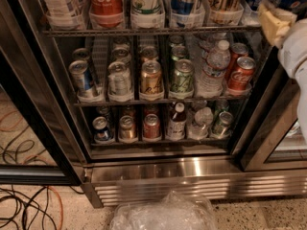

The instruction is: Pick pepsi can from top shelf of fridge

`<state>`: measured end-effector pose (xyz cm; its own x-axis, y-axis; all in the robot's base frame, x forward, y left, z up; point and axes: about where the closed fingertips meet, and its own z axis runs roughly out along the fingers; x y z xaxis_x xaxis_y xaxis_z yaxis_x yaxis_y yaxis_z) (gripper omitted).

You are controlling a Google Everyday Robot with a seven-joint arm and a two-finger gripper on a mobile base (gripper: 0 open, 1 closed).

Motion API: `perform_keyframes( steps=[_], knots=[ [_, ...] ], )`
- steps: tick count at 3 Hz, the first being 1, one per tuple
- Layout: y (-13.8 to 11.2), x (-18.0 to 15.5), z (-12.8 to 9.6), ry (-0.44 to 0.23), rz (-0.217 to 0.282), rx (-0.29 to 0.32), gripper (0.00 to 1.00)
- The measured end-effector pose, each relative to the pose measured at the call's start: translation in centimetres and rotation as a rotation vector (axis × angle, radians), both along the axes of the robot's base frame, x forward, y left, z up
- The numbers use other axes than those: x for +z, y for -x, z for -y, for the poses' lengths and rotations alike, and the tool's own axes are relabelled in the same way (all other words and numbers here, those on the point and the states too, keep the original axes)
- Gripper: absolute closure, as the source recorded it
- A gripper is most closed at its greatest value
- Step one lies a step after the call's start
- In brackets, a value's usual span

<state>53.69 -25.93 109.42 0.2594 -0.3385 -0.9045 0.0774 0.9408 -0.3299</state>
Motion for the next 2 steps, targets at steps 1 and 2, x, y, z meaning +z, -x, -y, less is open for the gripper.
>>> perform_keyframes(
  steps=[1, 2],
  knots=[
    [-0.11, -1.49, -0.55, 0.004, -0.049, 0.051, 1.0],
    [-0.11, -1.51, -0.55, 0.004, -0.049, 0.051, 1.0]
  ],
)
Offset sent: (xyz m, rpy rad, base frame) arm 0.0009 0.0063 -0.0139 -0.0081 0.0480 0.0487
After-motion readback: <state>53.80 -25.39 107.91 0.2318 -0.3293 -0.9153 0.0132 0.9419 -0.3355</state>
